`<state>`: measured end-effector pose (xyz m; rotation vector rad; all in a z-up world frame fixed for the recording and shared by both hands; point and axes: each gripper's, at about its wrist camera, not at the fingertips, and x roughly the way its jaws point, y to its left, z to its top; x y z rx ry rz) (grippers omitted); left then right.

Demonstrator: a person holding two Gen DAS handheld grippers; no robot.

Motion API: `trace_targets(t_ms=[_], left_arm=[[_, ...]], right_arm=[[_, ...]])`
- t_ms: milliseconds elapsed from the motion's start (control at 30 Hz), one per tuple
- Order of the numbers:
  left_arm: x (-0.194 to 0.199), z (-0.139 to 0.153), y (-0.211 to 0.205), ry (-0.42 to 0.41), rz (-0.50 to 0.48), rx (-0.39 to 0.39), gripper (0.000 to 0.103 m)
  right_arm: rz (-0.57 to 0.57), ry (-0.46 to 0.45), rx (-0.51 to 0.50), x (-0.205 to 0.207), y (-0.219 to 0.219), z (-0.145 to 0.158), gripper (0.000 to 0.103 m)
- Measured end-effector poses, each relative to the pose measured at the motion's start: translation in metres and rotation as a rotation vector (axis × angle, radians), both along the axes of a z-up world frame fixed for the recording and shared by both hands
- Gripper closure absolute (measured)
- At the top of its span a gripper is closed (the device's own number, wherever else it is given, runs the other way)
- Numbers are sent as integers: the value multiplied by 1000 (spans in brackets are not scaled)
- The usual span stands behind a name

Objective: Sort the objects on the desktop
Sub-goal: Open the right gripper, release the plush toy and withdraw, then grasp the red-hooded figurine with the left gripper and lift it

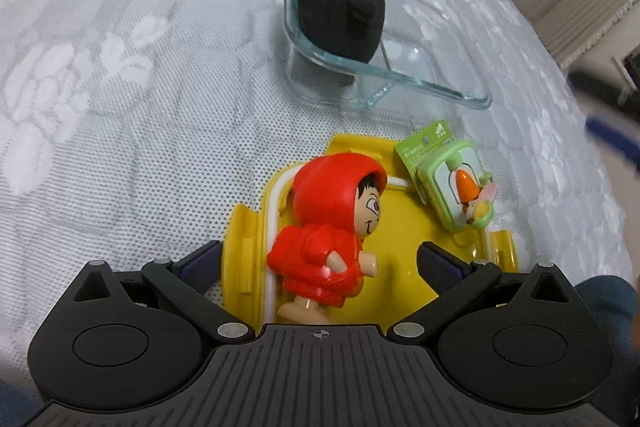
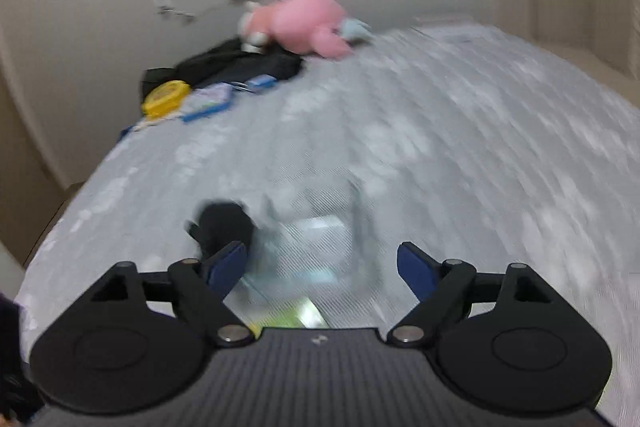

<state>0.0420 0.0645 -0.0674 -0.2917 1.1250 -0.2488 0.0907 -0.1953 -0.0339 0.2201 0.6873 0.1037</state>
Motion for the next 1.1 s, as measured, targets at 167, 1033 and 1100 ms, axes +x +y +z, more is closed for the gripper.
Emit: trace_targets(t_ms=[167,1033,1100], left_arm=[[40,-28,-23,-30,-8,64,0],[40,9,-74,-54,-227,442,59],[41,20,-75,-76,-228,436,59]], right_arm=[[-65,52,71,-8,-24,-26,20],[-59,116,350,-16,-67,-34,11],[-68,130,362,-17,-68,-37,11]])
